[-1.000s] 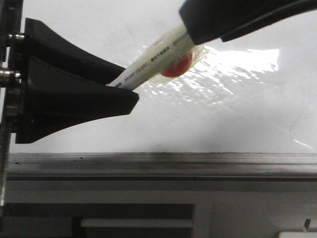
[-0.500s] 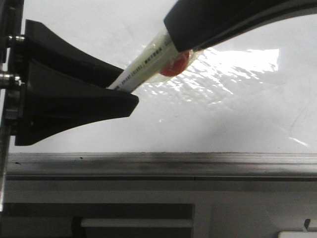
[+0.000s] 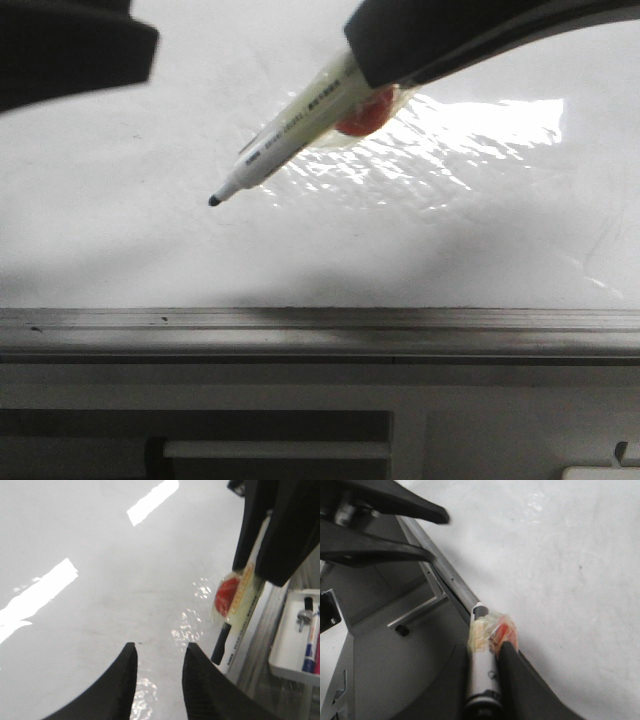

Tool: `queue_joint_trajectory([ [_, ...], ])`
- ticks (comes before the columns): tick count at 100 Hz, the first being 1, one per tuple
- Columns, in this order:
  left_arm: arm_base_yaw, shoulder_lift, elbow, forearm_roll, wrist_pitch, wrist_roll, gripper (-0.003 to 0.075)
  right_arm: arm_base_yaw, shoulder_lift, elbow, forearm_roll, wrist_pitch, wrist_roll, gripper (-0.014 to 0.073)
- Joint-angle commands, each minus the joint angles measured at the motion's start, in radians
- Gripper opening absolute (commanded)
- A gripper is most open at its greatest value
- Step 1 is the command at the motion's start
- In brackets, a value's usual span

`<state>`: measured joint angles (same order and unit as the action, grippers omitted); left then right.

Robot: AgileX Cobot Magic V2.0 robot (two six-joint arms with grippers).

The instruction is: Write number 9 on whiteboard

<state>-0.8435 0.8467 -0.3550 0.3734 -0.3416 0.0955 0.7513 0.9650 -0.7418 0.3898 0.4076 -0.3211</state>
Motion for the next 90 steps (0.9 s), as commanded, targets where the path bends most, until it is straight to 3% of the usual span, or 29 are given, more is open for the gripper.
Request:
queue_joint_trajectory([
  [1, -0.001, -0.098, -0.029, -0.038, -0.036, -0.011, 0.0214, -0.042, -0.007, -0.042, 0.002, -0.068, 0.024, -0.0048],
  [22, -0.001, -0.16, -0.029, -0.116, 0.03, -0.011, 0.0214, -0.124, -0.007, -0.123, -0.005, -0.026, 0.024, -0.0047],
  [59, -0.001, -0.156, -0.029, -0.117, 0.037, -0.011, 0.0214, -0.308, -0.002, -0.21, -0.033, 0.068, 0.034, -0.0041],
  [90, -0.001, -0.156, -0.029, -0.117, 0.02, -0.011, 0.0214, -0.309, 0.116, -0.21, 0.007, 0.044, 0.034, -0.0042],
])
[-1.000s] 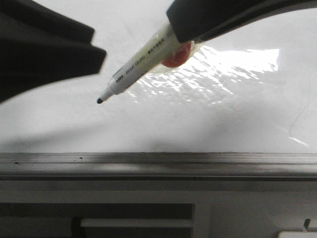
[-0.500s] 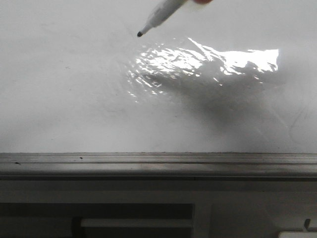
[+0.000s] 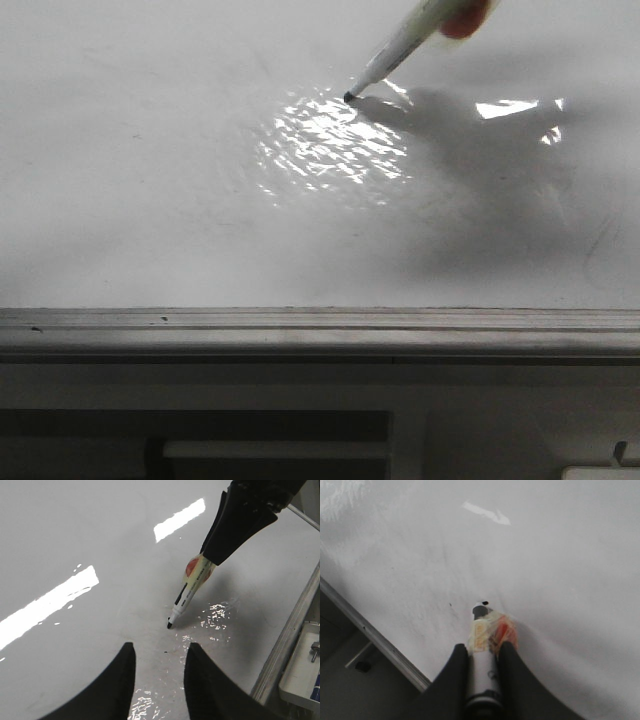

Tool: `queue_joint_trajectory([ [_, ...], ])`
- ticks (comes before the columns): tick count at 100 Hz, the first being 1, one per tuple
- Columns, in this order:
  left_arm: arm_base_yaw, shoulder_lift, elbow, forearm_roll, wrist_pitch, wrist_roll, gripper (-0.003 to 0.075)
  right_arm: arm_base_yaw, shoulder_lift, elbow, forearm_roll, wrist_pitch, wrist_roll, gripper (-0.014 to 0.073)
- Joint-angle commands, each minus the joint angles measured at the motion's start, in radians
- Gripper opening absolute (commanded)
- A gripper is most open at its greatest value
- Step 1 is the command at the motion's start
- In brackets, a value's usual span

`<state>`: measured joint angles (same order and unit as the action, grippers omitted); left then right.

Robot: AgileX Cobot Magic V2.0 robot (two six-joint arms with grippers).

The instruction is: Write number 9 on whiteboard

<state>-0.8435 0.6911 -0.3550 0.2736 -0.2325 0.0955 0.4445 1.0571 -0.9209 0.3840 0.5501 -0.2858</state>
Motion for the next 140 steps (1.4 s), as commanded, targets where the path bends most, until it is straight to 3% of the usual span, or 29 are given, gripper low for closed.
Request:
queue_joint_trajectory([
  [1, -0.001, 0.0, -0.029, -0.017, -0.089, -0.011, 0.0214, -0.002, 0.029, -0.033, 0.016, -0.099, -0.001, -0.0042],
  [15, -0.001, 0.0, -0.029, -0.017, -0.091, -0.011, 0.0214, 0.048, 0.053, -0.04, 0.007, 0.001, -0.003, -0.0042],
  [35, -0.001, 0.0, -0.029, -0.017, -0.091, -0.011, 0.0213, 0.023, 0.001, -0.056, -0.149, 0.037, 0.087, -0.0042],
  [55, -0.001, 0.0, -0.029, -0.017, -0.091, -0.011, 0.0211, 0.011, 0.004, -0.108, -0.156, -0.027, 0.087, -0.0042],
  [84, -0.001, 0.0, -0.029, -0.017, -0.091, -0.011, 0.0211, 0.028, 0.013, -0.03, -0.108, 0.085, 0.087, -0.0042],
  [113, -0.005, 0.016, -0.029, -0.015, -0.068, -0.011, 0.0213, 0.09, 0.007, -0.009, -0.083, 0.08, 0.087, -0.0042],
  [140, -0.078, 0.191, -0.029, -0.012, -0.163, -0.011, 0.034, 0.214, -0.028, -0.05, -0.013, 0.084, 0.087, -0.0042],
])
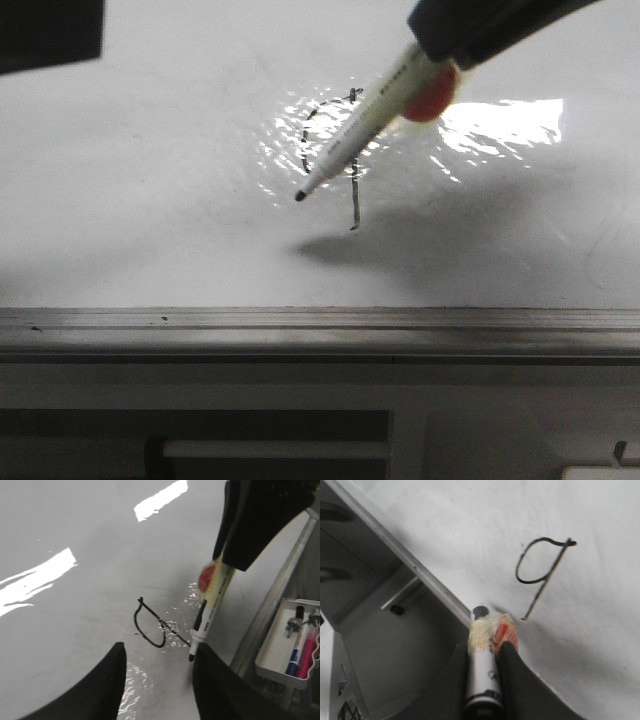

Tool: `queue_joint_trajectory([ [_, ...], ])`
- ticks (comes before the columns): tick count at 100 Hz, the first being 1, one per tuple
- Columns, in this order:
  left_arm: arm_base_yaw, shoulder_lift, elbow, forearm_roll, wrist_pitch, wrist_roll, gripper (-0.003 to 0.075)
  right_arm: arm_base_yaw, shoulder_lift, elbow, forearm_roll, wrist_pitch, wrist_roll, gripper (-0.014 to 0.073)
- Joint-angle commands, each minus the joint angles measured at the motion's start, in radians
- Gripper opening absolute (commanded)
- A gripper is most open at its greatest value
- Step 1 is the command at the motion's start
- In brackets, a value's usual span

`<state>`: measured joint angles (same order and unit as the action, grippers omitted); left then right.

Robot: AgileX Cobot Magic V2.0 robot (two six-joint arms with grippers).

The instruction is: Write number 9 on whiteboard

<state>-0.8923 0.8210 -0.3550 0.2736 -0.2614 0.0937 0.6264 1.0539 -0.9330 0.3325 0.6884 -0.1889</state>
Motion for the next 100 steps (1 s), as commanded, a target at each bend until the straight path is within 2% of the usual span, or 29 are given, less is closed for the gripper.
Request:
queue_joint_trajectory([
  [1, -0.031, 0.067, -0.029, -0.012, -0.14, -0.009, 0.034, 0.035, -0.025, -0.038, 0.041, -0.054, -0.01, -0.0042],
  [11, -0.042, 0.15, -0.029, -0.01, -0.229, -0.009, 0.034, 0.071, -0.023, -0.038, 0.049, -0.056, -0.01, -0.0042],
  [32, -0.042, 0.276, -0.029, 0.009, -0.322, -0.009, 0.034, 0.092, -0.023, -0.038, 0.095, -0.063, -0.01, -0.0042],
  [67, -0.042, 0.32, -0.029, 0.011, -0.365, -0.009, 0.0324, 0.092, -0.023, -0.038, 0.118, -0.048, -0.01, -0.0042],
  [81, -0.042, 0.32, -0.029, 0.013, -0.369, -0.009, 0.021, 0.092, -0.023, -0.038, 0.118, -0.048, -0.01, -0.0042],
  [100, -0.042, 0.32, -0.029, 0.013, -0.372, -0.009, -0.002, 0.092, -0.023, -0.038, 0.118, -0.046, -0.01, -0.0042],
])
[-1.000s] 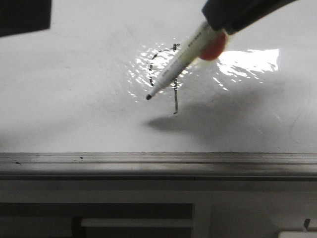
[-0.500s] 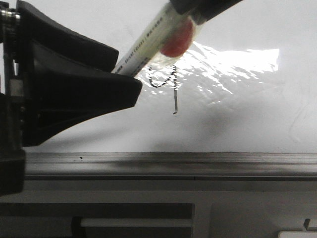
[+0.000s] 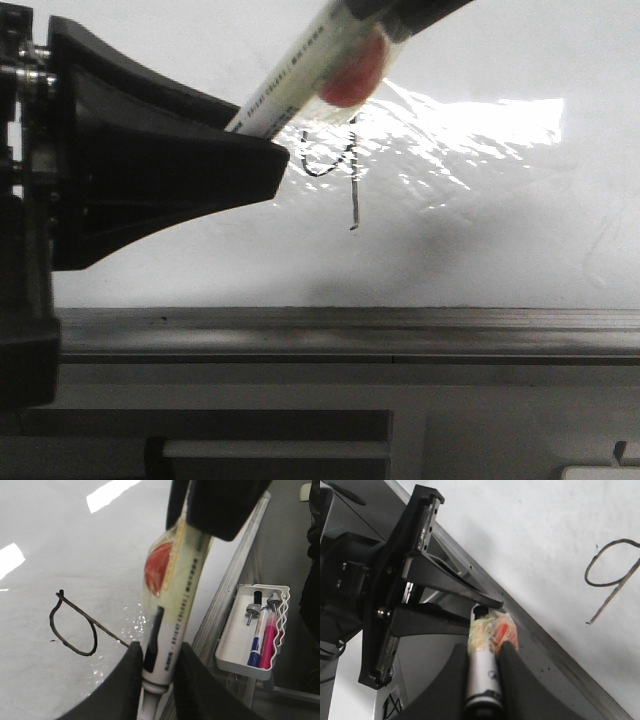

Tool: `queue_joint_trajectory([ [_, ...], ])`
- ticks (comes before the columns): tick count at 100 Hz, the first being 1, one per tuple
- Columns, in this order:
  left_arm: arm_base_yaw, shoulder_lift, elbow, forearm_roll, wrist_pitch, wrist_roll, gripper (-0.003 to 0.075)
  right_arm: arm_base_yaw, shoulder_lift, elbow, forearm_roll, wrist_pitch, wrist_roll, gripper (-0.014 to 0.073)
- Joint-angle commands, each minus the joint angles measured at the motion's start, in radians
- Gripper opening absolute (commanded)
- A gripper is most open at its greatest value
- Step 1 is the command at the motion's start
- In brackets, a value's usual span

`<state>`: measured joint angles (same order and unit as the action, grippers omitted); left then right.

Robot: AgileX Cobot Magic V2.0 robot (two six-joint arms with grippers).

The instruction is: Write number 9 on whiteboard

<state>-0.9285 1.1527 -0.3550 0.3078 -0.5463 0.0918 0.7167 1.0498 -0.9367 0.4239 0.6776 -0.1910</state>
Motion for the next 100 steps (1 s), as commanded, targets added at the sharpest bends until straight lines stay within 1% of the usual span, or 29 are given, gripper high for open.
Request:
queue_joint_trajectory([
  [1, -0.006, -0.012, -0.029, -0.021, -0.086, -0.007, -0.0021, 0.002, -0.019, -0.034, 0.026, -0.035, -0.008, -0.0041],
  [15, -0.006, -0.012, -0.029, -0.021, -0.086, -0.007, -0.002, 0.002, -0.019, -0.034, 0.026, -0.035, -0.008, -0.0035],
  [20, -0.006, -0.012, -0.029, -0.021, -0.086, -0.007, -0.002, 0.002, -0.019, -0.034, 0.026, -0.035, -0.008, -0.001],
  [26, -0.006, -0.012, -0.029, -0.021, -0.086, -0.007, -0.002, 0.002, -0.019, -0.034, 0.026, -0.035, -0.008, 0.0059],
  [28, -0.006, -0.012, -0.029, -0.021, -0.086, -0.007, -0.002, 0.002, -0.019, -0.034, 0.026, -0.035, -0.008, 0.0102],
  [29, -0.006, -0.012, -0.029, -0.021, -0.086, -0.007, -0.002, 0.002, -0.019, -0.034, 0.026, -0.035, -0.008, 0.0102],
  [34, -0.006, -0.012, -0.029, -0.021, -0.086, -0.02, -0.002, 0.002, -0.019, -0.034, 0.026, -0.04, -0.008, 0.0199],
  [35, -0.006, -0.012, -0.029, -0.021, -0.086, -0.032, -0.002, 0.002, -0.019, -0.034, 0.026, -0.043, -0.008, 0.0223],
  [36, -0.006, -0.012, -0.029, -0.021, -0.086, -0.038, -0.002, 0.002, -0.019, -0.034, 0.026, -0.043, -0.008, 0.0223],
  [40, -0.006, -0.012, -0.029, -0.03, -0.078, -0.085, -0.002, 0.002, -0.019, -0.034, 0.024, -0.055, -0.008, 0.0297],
  [46, -0.006, -0.012, -0.029, -0.056, -0.047, -0.164, -0.002, 0.002, -0.019, -0.034, 0.019, -0.071, -0.008, 0.0354],
  [52, -0.006, -0.012, -0.029, -0.087, -0.007, -0.235, -0.002, 0.0, -0.019, -0.034, 0.017, -0.079, -0.008, 0.0357],
  [57, -0.006, -0.012, -0.029, -0.147, 0.029, -0.283, -0.002, 0.0, -0.019, -0.034, 0.017, -0.085, -0.008, 0.0354],
  [59, -0.006, -0.012, -0.029, -0.195, 0.049, -0.3, -0.002, 0.0, -0.019, -0.034, 0.017, -0.085, -0.008, 0.0354],
  [74, -0.006, -0.012, -0.029, -0.49, 0.085, -0.297, -0.002, 0.0, -0.019, -0.034, 0.017, -0.085, -0.008, 0.0354],
  [75, -0.006, -0.012, -0.029, -0.49, 0.085, -0.297, -0.002, 0.0, -0.019, -0.034, 0.017, -0.085, -0.008, 0.0354],
  [76, -0.006, -0.012, -0.029, -0.526, 0.086, -0.297, -0.002, 0.0, -0.019, -0.034, 0.017, -0.085, -0.008, 0.0354],
  [82, -0.006, -0.012, -0.029, -0.597, 0.096, -0.297, -0.002, 0.0, -0.019, -0.034, 0.017, -0.085, -0.008, 0.0354],
  [100, -0.006, -0.012, -0.029, -0.737, 0.15, -0.297, -0.0021, 0.0, -0.019, -0.034, 0.017, -0.083, -0.008, 0.0354],
])
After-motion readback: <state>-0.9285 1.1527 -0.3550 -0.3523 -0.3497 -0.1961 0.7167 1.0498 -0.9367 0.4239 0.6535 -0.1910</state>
